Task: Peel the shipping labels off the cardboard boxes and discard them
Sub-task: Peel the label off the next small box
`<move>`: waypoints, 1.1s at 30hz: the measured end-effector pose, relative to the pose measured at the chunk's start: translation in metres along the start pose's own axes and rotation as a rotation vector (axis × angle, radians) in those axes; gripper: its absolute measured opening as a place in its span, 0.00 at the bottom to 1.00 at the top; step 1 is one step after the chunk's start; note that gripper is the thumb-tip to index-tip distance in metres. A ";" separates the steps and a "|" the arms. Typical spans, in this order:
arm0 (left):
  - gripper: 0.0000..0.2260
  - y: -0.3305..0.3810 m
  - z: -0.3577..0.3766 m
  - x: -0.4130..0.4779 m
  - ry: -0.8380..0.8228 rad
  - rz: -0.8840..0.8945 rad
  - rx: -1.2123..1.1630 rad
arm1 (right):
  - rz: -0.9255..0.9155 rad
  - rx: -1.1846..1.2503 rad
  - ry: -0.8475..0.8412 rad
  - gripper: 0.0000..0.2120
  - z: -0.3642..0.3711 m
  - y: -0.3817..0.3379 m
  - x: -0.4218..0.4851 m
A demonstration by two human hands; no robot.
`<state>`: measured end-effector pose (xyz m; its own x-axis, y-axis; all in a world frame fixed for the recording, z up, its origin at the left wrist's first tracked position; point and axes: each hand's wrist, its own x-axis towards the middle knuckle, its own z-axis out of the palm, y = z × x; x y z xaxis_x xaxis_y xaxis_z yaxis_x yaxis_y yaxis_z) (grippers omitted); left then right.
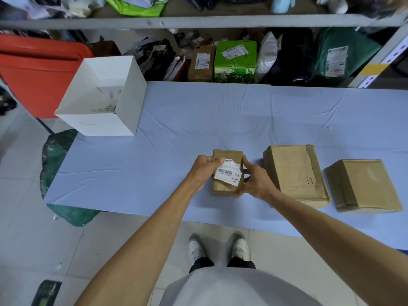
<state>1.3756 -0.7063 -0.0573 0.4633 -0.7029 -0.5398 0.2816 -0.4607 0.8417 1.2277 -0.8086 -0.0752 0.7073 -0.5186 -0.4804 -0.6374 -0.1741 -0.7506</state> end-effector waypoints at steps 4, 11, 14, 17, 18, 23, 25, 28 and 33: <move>0.10 -0.002 0.001 0.000 0.005 -0.007 0.005 | -0.004 -0.011 0.003 0.59 0.001 0.000 0.000; 0.12 -0.002 0.001 -0.003 0.045 0.017 0.027 | -0.020 -0.039 -0.010 0.59 0.000 -0.002 -0.002; 0.10 -0.001 -0.002 -0.004 0.052 0.025 0.018 | -0.023 -0.034 -0.004 0.59 0.001 -0.002 -0.003; 0.08 -0.002 -0.002 -0.005 0.085 0.040 -0.018 | -0.030 -0.039 0.000 0.59 0.002 -0.003 -0.005; 0.08 -0.003 -0.002 -0.005 0.111 0.056 -0.024 | -0.028 -0.038 -0.001 0.59 0.002 -0.003 -0.005; 0.14 -0.005 -0.007 -0.006 0.329 0.168 -0.070 | -0.035 -0.054 -0.035 0.56 0.006 -0.006 -0.006; 0.13 -0.002 -0.008 -0.008 0.449 0.183 -0.089 | -0.042 -0.063 -0.040 0.56 0.010 -0.008 -0.007; 0.08 -0.001 -0.011 -0.012 0.573 0.203 -0.097 | -0.049 -0.087 -0.032 0.55 0.015 -0.010 -0.007; 0.15 -0.012 -0.017 -0.015 0.607 0.199 -0.126 | -0.031 -0.099 -0.037 0.55 0.016 -0.010 -0.004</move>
<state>1.3789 -0.6808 -0.0593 0.8987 -0.3201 -0.2998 0.2208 -0.2602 0.9400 1.2355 -0.7915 -0.0730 0.7366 -0.4805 -0.4760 -0.6411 -0.2719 -0.7177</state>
